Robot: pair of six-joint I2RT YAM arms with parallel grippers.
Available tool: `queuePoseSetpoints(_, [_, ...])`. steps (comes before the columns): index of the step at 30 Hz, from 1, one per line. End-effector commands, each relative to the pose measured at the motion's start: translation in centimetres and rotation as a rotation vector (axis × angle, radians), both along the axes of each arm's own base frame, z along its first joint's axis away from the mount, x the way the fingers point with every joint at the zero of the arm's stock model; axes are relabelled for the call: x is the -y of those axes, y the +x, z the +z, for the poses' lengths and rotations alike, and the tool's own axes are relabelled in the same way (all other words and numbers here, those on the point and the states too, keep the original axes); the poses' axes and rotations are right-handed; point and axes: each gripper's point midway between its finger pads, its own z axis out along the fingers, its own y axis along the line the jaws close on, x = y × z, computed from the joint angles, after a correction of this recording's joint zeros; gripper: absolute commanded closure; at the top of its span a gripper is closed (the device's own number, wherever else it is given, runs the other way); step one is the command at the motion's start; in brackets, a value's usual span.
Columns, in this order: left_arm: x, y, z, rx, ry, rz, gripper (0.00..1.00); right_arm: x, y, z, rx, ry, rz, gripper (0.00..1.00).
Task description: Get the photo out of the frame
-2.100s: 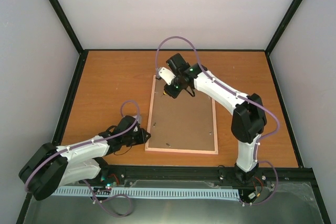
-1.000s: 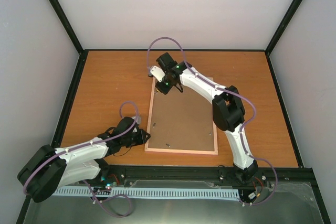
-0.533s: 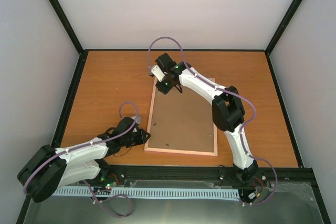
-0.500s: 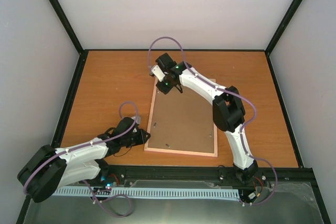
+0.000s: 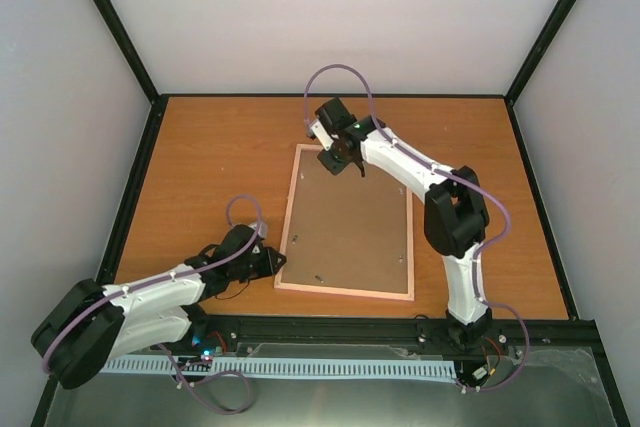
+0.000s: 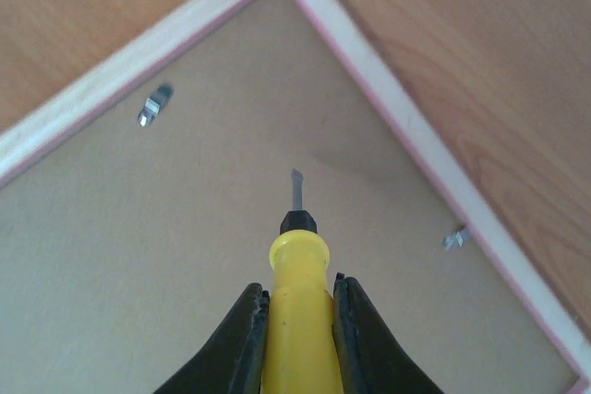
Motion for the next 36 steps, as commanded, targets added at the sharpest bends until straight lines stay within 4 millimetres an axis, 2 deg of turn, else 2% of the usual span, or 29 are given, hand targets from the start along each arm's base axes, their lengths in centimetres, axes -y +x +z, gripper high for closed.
queuePoseSetpoints(1, [-0.8,-1.5,-1.2,-0.092,0.016,0.036,0.93,0.6,-2.0,2.6,0.032,0.044,0.037,0.97])
queuePoseSetpoints(4, [-0.9,-0.8,-0.1,-0.063,0.022,0.052,0.72,1.8,-3.3,2.0,0.018,0.032,0.046,0.97])
queuePoseSetpoints(6, [-1.2,-0.3,0.8,-0.036,0.042,0.067,0.6,2.6,-4.1,2.3,0.024,0.037,0.05,0.97])
queuePoseSetpoints(9, [-1.9,0.7,1.9,0.005,0.094,0.091,0.52,3.9,-5.5,2.2,0.021,0.046,0.053,0.97])
queuePoseSetpoints(13, [-2.1,2.5,2.9,0.056,0.179,0.096,0.46,5.8,-6.9,1.7,0.019,0.038,0.045,0.97])
queuePoseSetpoints(17, [-1.4,4.8,3.0,0.063,0.272,0.074,0.45,7.5,-6.6,2.3,0.026,0.057,0.02,0.97])
queuePoseSetpoints(21, [-0.9,8.0,2.9,0.067,0.341,0.066,0.46,9.2,-4.8,3.5,0.052,0.078,-0.013,0.97])
queuePoseSetpoints(24, [-0.4,10.7,3.0,0.08,0.354,0.07,0.5,10.3,-3.3,4.2,0.069,0.087,-0.038,0.97])
queuePoseSetpoints(28, [-0.1,13.2,2.8,0.086,0.374,0.076,0.58,11.0,-1.5,4.4,0.078,0.105,-0.059,0.97])
queuePoseSetpoints(32, [0.3,14.6,2.1,0.08,0.412,0.071,0.65,11.3,0.3,4.4,0.091,0.114,-0.079,0.97])
queuePoseSetpoints(36, [0.5,14.9,1.4,0.069,0.42,0.069,0.71,11.1,2.0,4.1,0.097,0.138,-0.096,0.97])
